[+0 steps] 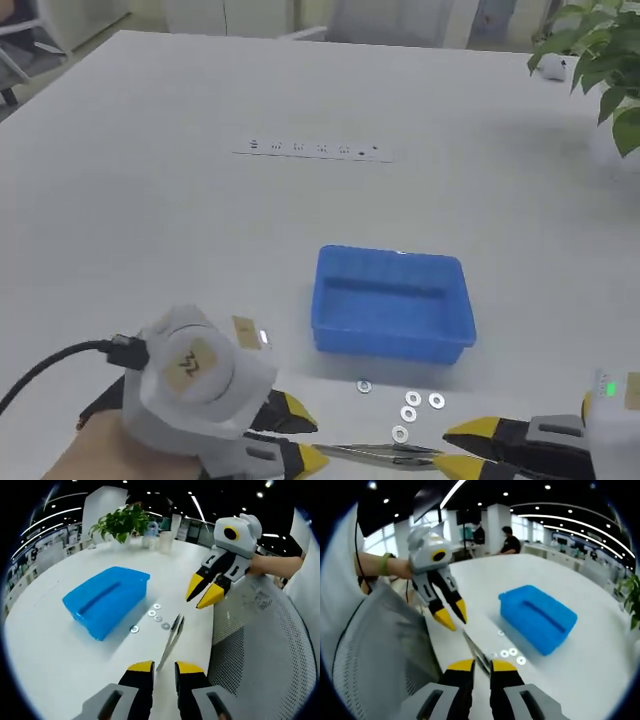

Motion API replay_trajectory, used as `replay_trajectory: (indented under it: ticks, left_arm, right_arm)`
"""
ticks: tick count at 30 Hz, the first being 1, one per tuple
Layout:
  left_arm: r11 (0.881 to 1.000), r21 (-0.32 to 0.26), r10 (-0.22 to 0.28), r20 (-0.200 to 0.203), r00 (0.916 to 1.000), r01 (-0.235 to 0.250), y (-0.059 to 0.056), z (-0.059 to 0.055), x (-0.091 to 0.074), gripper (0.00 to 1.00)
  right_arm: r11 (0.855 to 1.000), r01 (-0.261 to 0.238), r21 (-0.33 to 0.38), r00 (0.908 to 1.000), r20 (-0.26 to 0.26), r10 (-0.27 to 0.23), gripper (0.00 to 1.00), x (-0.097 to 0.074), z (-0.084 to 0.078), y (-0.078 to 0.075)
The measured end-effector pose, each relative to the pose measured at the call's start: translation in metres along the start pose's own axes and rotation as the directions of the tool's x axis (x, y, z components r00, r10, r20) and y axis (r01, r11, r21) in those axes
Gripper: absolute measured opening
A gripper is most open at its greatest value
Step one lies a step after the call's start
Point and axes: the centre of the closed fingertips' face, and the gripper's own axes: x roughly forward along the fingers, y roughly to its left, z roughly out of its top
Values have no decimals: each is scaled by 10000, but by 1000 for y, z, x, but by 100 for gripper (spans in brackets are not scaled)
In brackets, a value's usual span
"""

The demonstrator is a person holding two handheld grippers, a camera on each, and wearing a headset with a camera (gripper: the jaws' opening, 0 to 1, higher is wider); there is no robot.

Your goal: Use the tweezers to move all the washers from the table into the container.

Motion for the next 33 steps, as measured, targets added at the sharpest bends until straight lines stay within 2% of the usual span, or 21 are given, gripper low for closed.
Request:
replay_trajectory:
  ticks: [2, 7, 10, 11, 18, 19, 21, 23, 25, 27, 30, 33]
  left_arm:
    - [9991, 432, 59, -395, 9992, -42, 2, -4, 3, 11]
    - [9985, 538, -84, -632, 9980, 118, 2, -5, 12, 5]
    - [9917, 1285, 181, -1320, 9911, -10, 6, -14, 15, 4]
    - [9900, 1408, 126, -1094, 9939, 30, 3, -8, 16, 1]
    - [9747, 2212, -39, -1202, 9927, 306, -4, -12, 12, 0]
    - [9686, 2467, -37, -1114, 9938, 313, -6, -9, 9, 0]
    - [9654, 2589, -63, -953, 9954, 309, -9, -6, 1, 0]
    - [9611, 2760, 87, -632, 9980, 91, -9, 0, -7, 0]
    - [9600, 2800, 81, -476, 9988, 56, -12, 4, -13, 0]
    - [9547, 2974, 179, -100, 9998, -141, -16, 14, -23, 0]
    - [9462, 3226, 171, 267, 9995, -248, -24, 27, -32, 0]
    - [9382, 3454, 96, 367, 9993, -217, -33, 37, -38, 0]
  right_arm:
    - [9999, -55, -105, 9999, -148, 53, 8, 1, -2, 1]
    - [9976, -132, -677, 9972, -740, 82, 9, 4, -10, 1]
    - [9954, -218, -934, 9956, -928, 131, 10, 6, -11, 1]
    - [9949, -254, -973, 9953, -956, 160, 11, 6, -11, 1]
    - [9883, -444, -1458, 9911, -1309, 253, 13, 11, -13, -2]
    - [9873, -476, -1513, 9906, -1337, 273, 13, 12, -13, -2]
    - [9864, -523, -1560, 9904, -1343, 313, 13, 13, -12, -3]
    - [9844, -587, -1656, 9905, -1323, 369, 13, 15, -10, -2]
    - [9808, -769, -1790, 9900, -1304, 539, 14, 18, -7, 2]
    - [9762, -1057, -1894, 9872, -1383, 801, 14, 21, -7, 7]
    - [9664, -1196, -2275, 9848, -1506, 864, 15, 27, -6, 10]
    - [9597, -1435, -2417, 9816, -1584, 1068, 15, 31, -4, 14]
